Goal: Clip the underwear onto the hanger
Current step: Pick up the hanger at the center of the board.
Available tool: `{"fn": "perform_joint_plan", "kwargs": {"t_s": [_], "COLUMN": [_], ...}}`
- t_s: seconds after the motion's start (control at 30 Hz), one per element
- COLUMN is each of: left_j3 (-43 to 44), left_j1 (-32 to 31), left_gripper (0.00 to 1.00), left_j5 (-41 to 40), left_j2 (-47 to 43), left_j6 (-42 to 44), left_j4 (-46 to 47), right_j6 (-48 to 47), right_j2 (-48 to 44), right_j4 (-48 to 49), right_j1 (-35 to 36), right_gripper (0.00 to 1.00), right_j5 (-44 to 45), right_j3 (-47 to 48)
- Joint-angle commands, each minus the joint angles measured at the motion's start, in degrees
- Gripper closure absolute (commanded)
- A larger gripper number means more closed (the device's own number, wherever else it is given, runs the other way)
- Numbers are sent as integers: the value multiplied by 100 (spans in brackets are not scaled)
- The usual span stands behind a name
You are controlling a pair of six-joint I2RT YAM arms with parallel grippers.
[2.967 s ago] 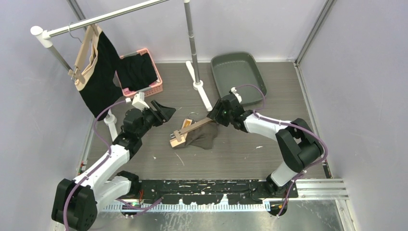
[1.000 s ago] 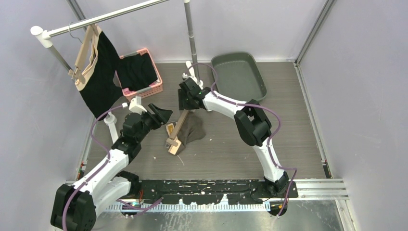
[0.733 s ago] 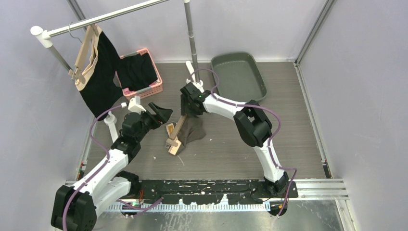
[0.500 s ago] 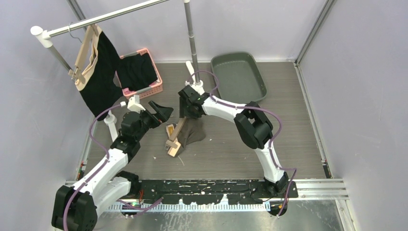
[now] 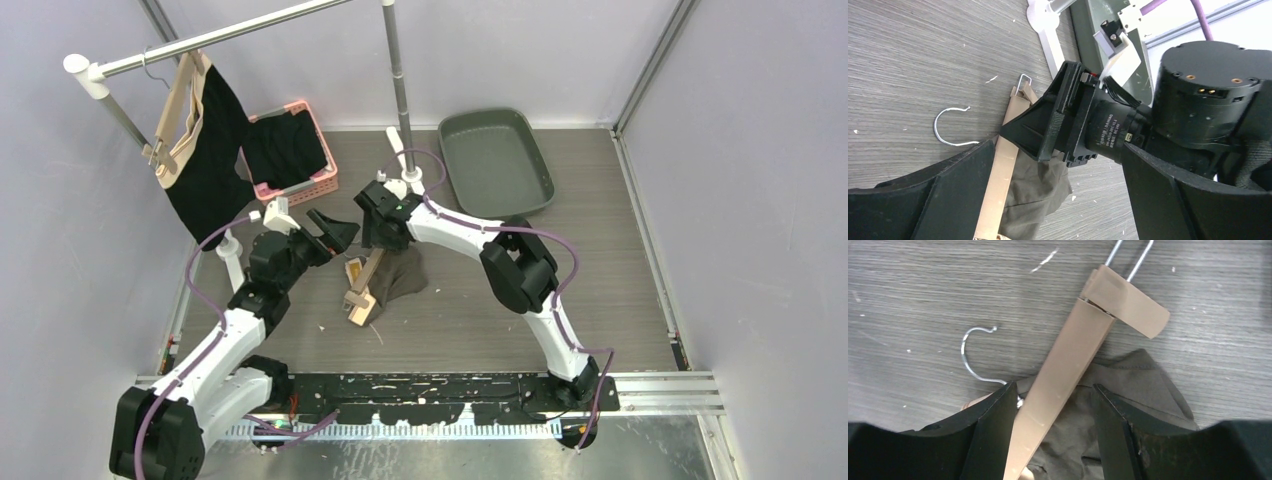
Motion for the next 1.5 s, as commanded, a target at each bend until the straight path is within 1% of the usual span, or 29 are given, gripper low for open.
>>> {"fn": "perform_joint_plan", "kwargs": {"t_s": [0.0, 0.1, 0.2, 0.5, 0.7, 0.73, 0.77, 0.8, 0.83, 0.87, 1.03, 1.27, 1.37, 1.47], "left_j3": [118, 0, -73, -176, -224, -249, -282, -309, -331, -349, -371, -414, -445, -463], "left_j1": [116, 167, 186, 243, 269, 278, 278, 281, 281, 279, 280, 287, 283, 291], "left_gripper": [2, 2, 2, 2, 2, 2, 2, 2, 2, 2, 2, 2, 2, 2], "left_j5": [381, 511, 468, 342, 423, 433, 435, 438, 447, 458, 487, 487, 488, 496], "left_j2": [-4, -135, -341, -777, -1024, -1062, -1106, -1143, -1173, -1192, -1244, -1288, -1295, -1302], "left_j6": [-221, -340, -338, -292, -300, -299, -300, -308, -311, -317, -309, -309, -313, -318], "left_j4": [384, 467, 373, 1, -153, -160, -167, -176, -186, -191, -230, -265, -260, -257], "right_j6": [271, 288, 328, 572, 768, 774, 756, 730, 729, 719, 788, 941, 977, 1011], "right_j2": [-30, -27, 90, 784, 905, 892, 885, 863, 841, 813, 861, 824, 635, 569], "right_j4": [-305, -348, -427, -1089, -1205, -1203, -1186, -1149, -1131, -1083, -971, -1033, -864, -766], "right_j1": [38, 51, 67, 266, 331, 335, 349, 365, 372, 374, 376, 376, 371, 360], "right_gripper": [38, 38, 38, 39, 38, 37, 30, 15, 10, 9, 9, 14, 20, 28], "right_j5": [539, 683, 675, 747, 823, 832, 849, 868, 891, 900, 848, 979, 1068, 1081], "right_j3": [209, 256, 436, 1443, 1482, 1459, 1443, 1420, 1392, 1347, 1303, 1154, 920, 805]}}
